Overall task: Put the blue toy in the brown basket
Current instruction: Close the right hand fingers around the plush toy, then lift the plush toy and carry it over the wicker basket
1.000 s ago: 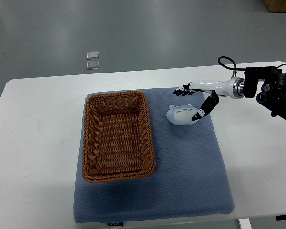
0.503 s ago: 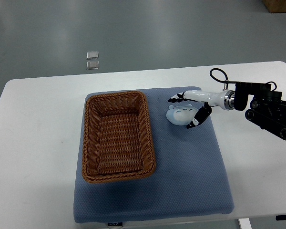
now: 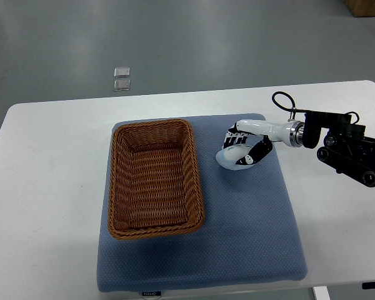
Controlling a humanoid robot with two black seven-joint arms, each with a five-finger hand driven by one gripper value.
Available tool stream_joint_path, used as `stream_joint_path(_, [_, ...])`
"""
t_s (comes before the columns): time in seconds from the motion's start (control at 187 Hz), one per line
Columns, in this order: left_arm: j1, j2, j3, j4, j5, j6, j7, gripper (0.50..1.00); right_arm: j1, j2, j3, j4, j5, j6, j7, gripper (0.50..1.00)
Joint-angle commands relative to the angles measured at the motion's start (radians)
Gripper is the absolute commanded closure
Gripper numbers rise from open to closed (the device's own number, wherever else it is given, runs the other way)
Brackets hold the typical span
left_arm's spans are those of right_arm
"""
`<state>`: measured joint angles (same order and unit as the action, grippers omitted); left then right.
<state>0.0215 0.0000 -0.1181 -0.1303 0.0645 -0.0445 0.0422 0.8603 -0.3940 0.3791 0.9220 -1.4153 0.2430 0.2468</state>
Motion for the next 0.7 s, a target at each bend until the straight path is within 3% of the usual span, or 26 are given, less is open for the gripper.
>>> stream_joint_path(0.0, [0.0,0.0,0.0,0.0,0.0,0.0,0.001,0.5,-0.006,0.0,0.004,0.0,0.001,-0.005,0.025,1.0])
stream_joint_path(0.107, [0.0,0.0,0.0,0.0,0.0,0.0,0.001,0.5,-0.003,-0.005,0.004,0.0,0.002,-0.03,0.083,1.0])
stream_joint_path(0.38, [0.0,0.0,0.0,0.0,0.0,0.0,0.001,0.5,0.011,-0.013,0.008,0.008,0.002,-0.033,0.141,1.0])
stream_joint_path(0.695, [0.0,0.0,0.0,0.0,0.0,0.002,-0.001,0.5,0.144,0.021,0.08,0.012,0.055,-0.034,0.206,1.0])
